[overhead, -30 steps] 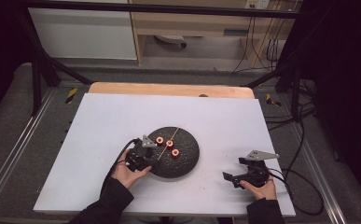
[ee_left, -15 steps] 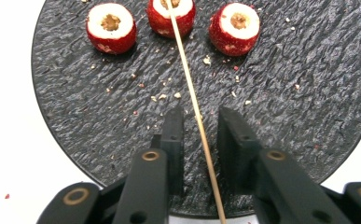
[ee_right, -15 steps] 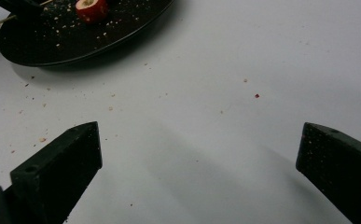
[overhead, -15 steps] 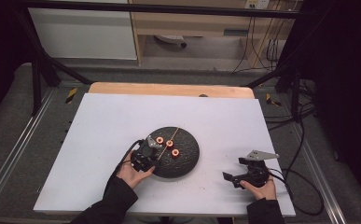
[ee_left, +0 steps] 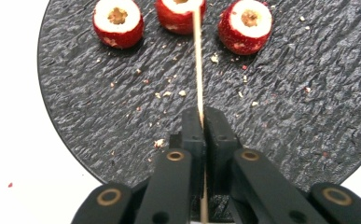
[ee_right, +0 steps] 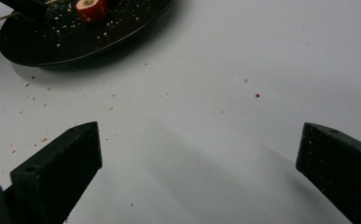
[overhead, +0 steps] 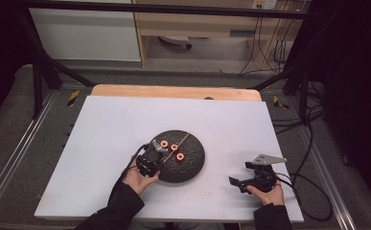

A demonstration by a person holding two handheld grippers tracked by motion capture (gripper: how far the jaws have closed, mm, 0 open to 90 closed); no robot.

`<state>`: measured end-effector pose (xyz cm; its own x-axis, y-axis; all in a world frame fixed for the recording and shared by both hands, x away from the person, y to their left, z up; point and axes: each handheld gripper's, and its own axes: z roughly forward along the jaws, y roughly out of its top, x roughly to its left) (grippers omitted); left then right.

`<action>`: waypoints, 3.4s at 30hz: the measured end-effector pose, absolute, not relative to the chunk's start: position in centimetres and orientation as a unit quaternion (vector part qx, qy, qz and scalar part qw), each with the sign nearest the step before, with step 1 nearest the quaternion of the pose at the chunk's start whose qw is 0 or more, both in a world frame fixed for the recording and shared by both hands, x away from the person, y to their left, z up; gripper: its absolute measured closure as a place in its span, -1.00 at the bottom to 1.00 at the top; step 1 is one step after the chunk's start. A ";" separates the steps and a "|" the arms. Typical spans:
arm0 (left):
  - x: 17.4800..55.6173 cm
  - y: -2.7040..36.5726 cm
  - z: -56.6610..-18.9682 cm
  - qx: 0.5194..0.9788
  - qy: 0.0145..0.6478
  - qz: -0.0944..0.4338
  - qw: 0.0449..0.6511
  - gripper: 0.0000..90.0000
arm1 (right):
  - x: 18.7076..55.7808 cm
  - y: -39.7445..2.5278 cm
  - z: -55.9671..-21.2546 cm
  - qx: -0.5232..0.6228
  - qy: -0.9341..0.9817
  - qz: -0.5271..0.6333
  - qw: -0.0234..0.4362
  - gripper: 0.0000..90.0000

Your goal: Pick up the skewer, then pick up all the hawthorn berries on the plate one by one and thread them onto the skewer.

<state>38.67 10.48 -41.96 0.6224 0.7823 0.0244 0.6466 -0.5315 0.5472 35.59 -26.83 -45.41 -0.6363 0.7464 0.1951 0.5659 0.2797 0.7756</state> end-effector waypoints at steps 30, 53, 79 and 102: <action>36.7 15.6 -40.9 0.829 0.400 0.126 0.369 0.97 | 35.7 -26.8 -45.4 0.420 0.791 0.434 0.101 -0.99; 33.7 21.1 -41.7 0.807 0.378 0.151 0.428 0.97 | 36.3 -24.3 -44.0 0.422 0.796 0.423 0.096 -0.99; 32.8 23.9 -43.2 0.797 0.376 0.134 0.453 0.97 | 39.3 -16.7 -40.9 0.402 0.822 0.394 0.093 -0.99; 32.9 23.9 -43.5 0.800 0.373 0.137 0.450 0.97 | 42.6 -9.4 -39.0 0.387 0.858 0.330 0.073 -0.66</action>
<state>32.90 23.86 -43.48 0.6837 0.7202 -0.1174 0.4746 -0.3167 0.8212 42.61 -9.44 -39.03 -0.6900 0.7121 0.1300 0.6160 0.4833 0.6220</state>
